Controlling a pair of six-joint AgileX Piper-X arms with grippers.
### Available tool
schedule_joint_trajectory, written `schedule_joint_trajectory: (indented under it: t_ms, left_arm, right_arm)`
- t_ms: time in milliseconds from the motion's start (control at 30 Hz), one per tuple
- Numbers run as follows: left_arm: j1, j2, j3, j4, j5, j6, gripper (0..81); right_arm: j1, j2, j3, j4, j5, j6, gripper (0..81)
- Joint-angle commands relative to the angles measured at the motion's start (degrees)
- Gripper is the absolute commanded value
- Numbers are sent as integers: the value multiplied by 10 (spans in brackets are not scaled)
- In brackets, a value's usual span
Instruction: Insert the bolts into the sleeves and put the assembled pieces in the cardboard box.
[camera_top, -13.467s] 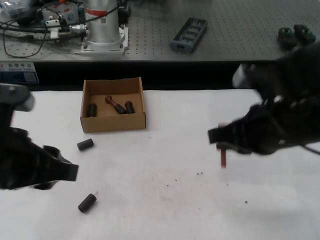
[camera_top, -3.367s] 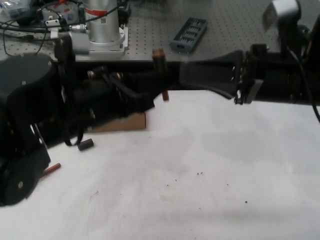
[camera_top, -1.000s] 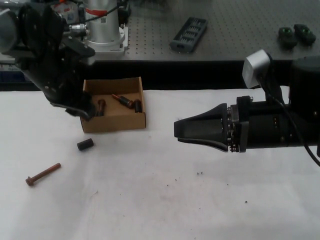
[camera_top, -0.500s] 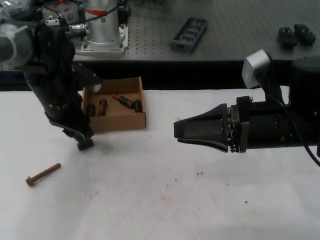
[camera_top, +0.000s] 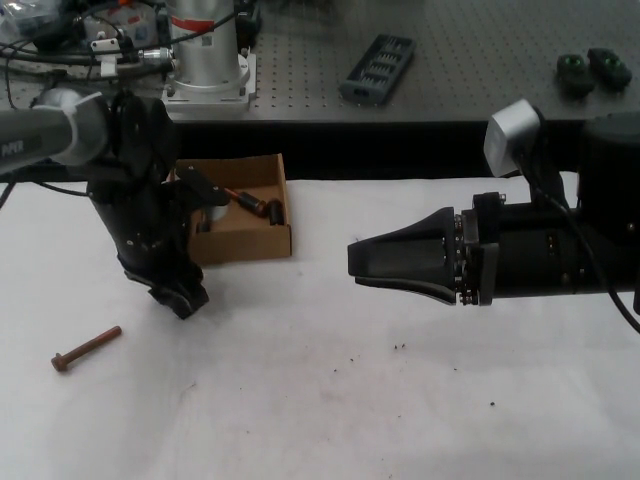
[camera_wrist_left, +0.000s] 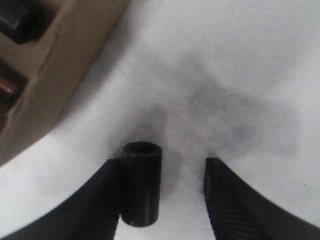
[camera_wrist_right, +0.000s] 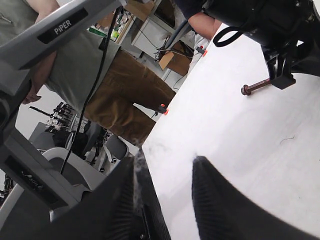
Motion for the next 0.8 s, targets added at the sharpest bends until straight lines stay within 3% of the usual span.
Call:
schedule_joint_trajectory:
  t_ms: [0, 233, 767]
  left_arm:
    - [-3, 13, -2, -13, 2, 4, 321]
    - [-7, 13, -2, -8, -14, -30, 10]
    - [-10, -93, -2, 2, 2, -144, 6]
  right_arm:
    - [1, -6, -1, -5, -8, 1, 292]
    - [1, -6, -1, -5, -8, 1, 292]
    - [-2, -6, -4, -5, -36, 1, 292]
